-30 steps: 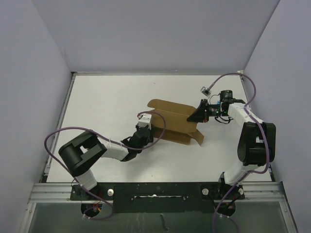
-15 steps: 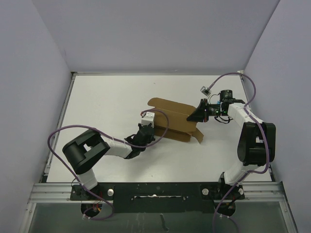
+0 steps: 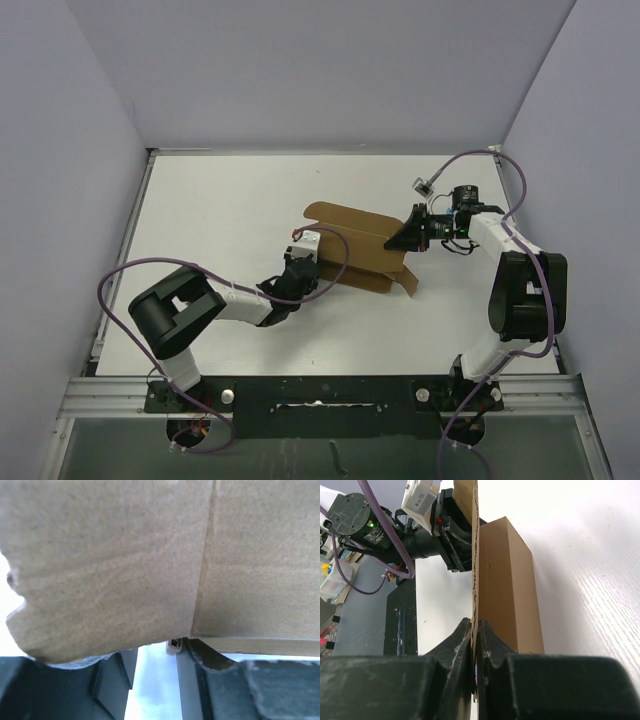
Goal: Fold the paper box
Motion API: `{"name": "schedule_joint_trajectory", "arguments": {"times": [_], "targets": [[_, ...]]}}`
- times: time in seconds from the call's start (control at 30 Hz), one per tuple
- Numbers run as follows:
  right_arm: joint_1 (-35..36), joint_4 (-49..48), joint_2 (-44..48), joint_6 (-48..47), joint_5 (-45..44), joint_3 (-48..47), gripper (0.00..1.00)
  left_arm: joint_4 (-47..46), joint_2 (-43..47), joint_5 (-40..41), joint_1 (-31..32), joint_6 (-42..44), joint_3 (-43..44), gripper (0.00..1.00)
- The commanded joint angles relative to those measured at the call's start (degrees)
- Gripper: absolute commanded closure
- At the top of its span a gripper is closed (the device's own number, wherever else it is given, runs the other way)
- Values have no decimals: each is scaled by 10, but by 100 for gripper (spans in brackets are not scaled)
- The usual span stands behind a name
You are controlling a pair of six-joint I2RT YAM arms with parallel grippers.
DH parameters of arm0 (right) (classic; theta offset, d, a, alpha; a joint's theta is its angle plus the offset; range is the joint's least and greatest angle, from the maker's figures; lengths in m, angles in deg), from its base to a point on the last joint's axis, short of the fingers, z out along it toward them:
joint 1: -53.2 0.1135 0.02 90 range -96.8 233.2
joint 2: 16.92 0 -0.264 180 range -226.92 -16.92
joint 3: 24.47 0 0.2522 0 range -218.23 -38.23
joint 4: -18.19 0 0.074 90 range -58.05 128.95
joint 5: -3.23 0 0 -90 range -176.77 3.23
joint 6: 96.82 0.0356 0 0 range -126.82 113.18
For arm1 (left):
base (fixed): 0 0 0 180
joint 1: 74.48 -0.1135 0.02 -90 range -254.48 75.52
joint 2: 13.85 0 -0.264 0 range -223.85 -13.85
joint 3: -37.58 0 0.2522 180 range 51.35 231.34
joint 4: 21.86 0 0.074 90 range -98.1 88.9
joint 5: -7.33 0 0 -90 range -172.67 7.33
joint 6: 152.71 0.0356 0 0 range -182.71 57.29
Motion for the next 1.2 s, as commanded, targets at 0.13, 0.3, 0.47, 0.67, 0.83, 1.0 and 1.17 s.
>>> {"name": "schedule_joint_trajectory", "arguments": {"times": [0.13,0.3,0.47,0.67,0.83,1.0,1.17], "targets": [[-11,-12,34,10,16,-1,100,-39,103,-51,-2,23,-44,49],[-21,-19,49,20,18,-1,100,-32,251,-121,0,24,-127,22],[-22,-16,56,27,25,-7,100,88,424,-195,-16,11,-147,3],[-26,-32,60,75,45,-8,100,218,552,-313,-112,-61,-139,2],[-19,-52,34,105,16,1,100,275,550,-439,-190,-116,-105,3],[13,33,-16,34,-32,-36,100,279,488,-537,-251,-148,-80,4],[34,61,-40,7,-59,-54,100,265,455,-594,-297,-161,-66,5]]}}
